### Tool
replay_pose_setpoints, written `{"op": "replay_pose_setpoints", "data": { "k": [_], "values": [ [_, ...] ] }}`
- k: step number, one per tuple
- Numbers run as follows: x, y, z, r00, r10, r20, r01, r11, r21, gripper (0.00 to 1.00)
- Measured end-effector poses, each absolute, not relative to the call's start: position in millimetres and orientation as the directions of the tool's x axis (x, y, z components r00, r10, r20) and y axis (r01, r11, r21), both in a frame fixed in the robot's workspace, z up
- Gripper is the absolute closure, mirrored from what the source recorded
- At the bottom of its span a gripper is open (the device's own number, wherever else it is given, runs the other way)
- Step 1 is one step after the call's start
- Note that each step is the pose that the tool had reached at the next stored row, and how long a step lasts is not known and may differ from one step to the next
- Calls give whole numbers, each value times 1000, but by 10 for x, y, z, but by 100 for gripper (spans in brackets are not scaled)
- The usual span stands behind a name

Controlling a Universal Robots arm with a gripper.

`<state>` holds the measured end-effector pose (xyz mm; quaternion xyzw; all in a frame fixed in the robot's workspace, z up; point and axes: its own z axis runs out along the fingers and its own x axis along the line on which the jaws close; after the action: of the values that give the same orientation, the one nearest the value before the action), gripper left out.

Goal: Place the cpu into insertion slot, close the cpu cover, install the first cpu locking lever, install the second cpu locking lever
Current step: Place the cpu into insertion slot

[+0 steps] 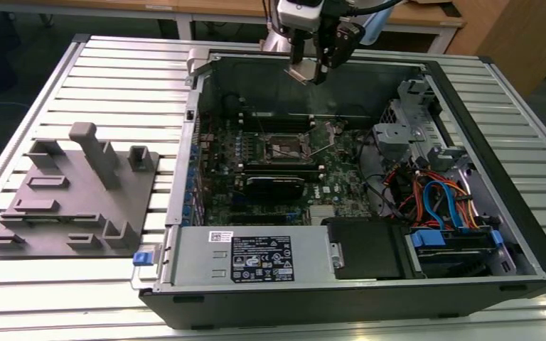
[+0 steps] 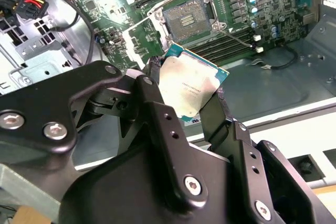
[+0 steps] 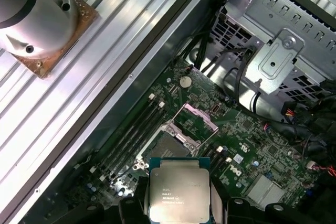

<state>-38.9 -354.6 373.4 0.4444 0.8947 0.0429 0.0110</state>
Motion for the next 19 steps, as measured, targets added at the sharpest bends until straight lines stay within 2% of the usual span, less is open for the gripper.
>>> {"op": "replay_pose_setpoints", "data": {
  "k": [19],
  "values": [
    [-389,-3546,3734,-556,831,18,829,553,86,46]
  ]
}}
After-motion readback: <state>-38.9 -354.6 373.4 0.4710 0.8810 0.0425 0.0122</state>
